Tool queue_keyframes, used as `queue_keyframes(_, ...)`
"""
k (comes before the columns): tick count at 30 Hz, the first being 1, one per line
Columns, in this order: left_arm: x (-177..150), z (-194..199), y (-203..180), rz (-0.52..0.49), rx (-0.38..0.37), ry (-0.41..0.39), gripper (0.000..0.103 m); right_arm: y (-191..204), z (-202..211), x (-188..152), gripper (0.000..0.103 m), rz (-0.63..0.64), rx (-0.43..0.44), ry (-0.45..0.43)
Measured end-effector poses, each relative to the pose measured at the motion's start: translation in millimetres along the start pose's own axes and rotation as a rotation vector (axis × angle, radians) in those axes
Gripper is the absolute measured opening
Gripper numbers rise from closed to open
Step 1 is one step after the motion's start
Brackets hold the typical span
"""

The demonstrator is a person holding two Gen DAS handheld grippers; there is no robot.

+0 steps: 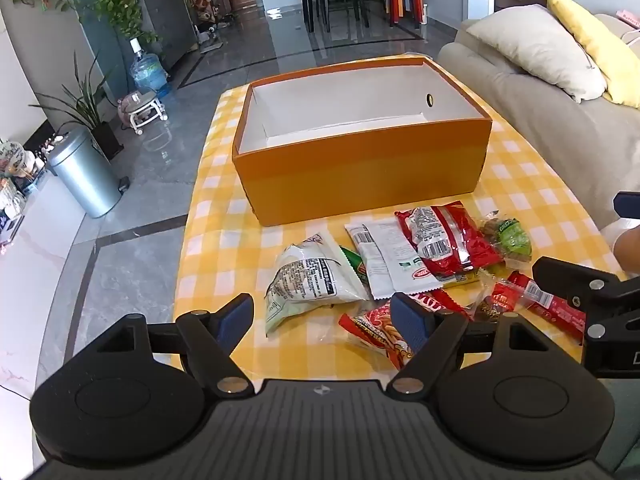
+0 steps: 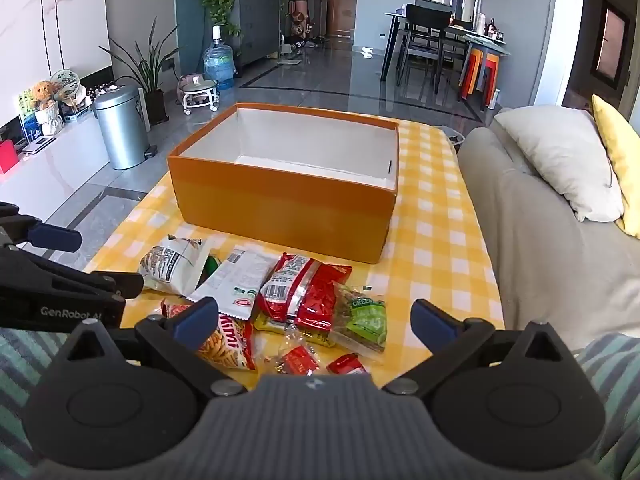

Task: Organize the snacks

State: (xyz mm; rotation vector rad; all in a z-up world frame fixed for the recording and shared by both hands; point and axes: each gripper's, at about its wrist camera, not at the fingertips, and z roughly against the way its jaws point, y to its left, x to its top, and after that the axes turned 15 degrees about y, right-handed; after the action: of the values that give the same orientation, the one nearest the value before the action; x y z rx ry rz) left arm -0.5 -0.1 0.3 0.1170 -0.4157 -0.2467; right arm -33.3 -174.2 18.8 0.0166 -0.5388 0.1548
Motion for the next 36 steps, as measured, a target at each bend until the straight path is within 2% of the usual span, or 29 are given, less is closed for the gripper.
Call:
queue_keyframes(7,0.6,-1.2,10.2,0.002,-0.063,0.010,0.087,6.5,-4.6,-1.1,0.099,0.011,-0.012,0.007)
queue_keyframes(8,0.9,-5.6,4.2,0.008,-0.024,0.028,0.087,7.2,-8.6,0.7,0.099,0.015,-0.014,0.014)
queue_keyframes(36,-4.4,0.1,-1.4,0.002,-0.041,0.009,0.087,1.7,-12.6,4.5,0.099,-0.007,-0.014,0.049)
